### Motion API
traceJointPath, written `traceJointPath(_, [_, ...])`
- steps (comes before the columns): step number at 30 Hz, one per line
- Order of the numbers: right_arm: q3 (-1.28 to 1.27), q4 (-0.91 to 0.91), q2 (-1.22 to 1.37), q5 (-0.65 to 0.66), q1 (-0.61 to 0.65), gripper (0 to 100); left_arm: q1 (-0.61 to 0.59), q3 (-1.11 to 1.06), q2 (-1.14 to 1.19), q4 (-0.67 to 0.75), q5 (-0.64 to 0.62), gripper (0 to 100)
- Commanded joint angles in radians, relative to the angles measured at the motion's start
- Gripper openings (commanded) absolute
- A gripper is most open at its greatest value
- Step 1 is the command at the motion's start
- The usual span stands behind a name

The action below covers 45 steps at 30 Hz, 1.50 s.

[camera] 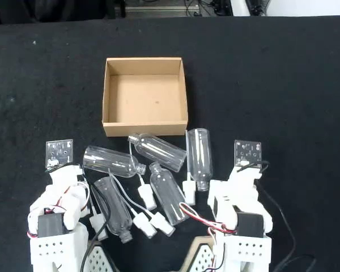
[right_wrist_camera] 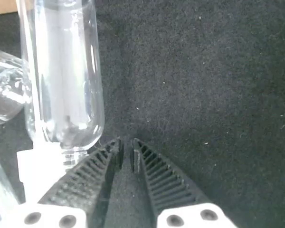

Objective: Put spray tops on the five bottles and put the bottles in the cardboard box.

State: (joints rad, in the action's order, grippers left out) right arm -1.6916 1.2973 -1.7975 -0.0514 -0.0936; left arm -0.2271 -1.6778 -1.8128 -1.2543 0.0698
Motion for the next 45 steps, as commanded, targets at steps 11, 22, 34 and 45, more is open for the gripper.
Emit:
traceJointPath(11, [0.008, 0.008, -0.097, -0.005, 0.005, 1.1, -0.321, 0.051, -0.018, 0.207, 0.161, 3])
traceJointPath(22, [0.008, 0.008, -0.097, -0.005, 0.005, 1.1, -0.389, 0.357, 0.002, 0.215, 0.359, 17])
traceJointPath(34, [0.008, 0.008, -0.097, -0.005, 0.005, 1.1, -0.255, 0.826, 0.698, 0.011, 0.417, 23])
traceJointPath(45, [0.008, 0.008, -0.097, -0.005, 0.005, 1.1, 0.056, 1.076, 1.123, -0.121, 0.446, 23])
